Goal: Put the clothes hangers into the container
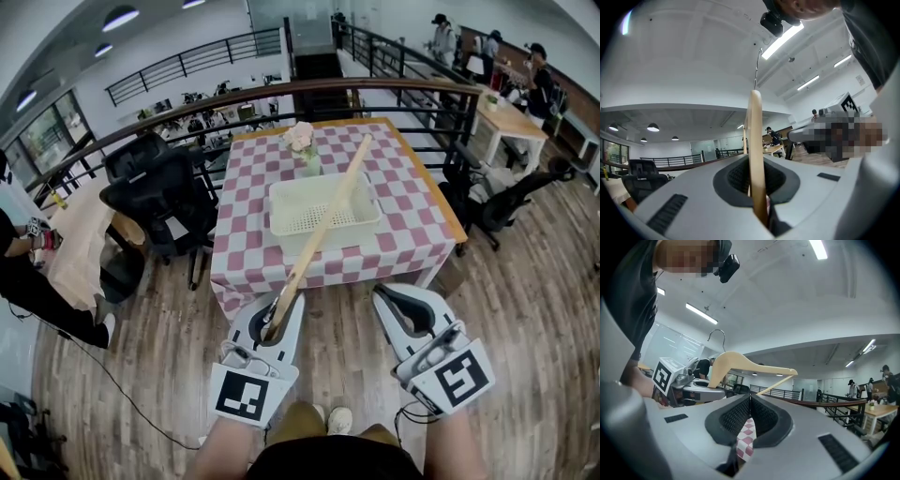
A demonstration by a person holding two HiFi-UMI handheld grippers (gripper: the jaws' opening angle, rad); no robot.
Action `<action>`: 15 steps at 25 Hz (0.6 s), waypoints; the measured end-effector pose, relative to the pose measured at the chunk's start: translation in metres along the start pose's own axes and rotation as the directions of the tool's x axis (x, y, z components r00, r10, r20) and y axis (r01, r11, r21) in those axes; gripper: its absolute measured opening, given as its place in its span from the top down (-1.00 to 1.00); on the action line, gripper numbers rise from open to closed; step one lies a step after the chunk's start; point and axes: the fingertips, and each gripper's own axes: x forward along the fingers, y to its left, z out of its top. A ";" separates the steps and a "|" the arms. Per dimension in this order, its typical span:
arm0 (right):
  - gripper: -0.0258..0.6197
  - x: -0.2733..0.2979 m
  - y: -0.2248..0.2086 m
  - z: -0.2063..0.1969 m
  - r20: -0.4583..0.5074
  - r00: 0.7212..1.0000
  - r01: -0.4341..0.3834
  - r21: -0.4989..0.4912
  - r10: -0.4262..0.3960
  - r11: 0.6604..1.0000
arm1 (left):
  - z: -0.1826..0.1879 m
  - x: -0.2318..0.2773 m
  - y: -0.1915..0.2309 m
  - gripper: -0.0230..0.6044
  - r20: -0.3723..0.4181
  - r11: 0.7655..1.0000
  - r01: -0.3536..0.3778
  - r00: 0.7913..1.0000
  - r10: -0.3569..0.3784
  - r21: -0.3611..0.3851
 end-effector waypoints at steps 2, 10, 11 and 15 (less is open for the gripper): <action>0.82 -0.002 0.001 -0.001 -0.002 1.000 -0.003 0.003 0.003 1.000 | 0.001 -0.001 -0.002 0.88 -0.001 1.000 0.001 1.000 -0.001 0.000; 0.82 -0.007 0.004 -0.012 -0.008 1.000 -0.027 0.033 0.028 0.999 | -0.001 -0.005 -0.007 0.88 -0.020 0.999 -0.005 1.000 0.006 0.047; 0.82 -0.007 0.004 -0.014 -0.011 0.999 -0.030 0.037 0.030 0.999 | -0.002 -0.005 -0.008 0.87 -0.022 0.999 -0.005 1.000 0.006 0.045; 0.82 -0.002 0.004 -0.023 -0.024 0.999 -0.038 0.043 0.039 0.998 | -0.009 -0.005 -0.005 0.87 -0.038 1.000 -0.009 0.999 0.010 0.021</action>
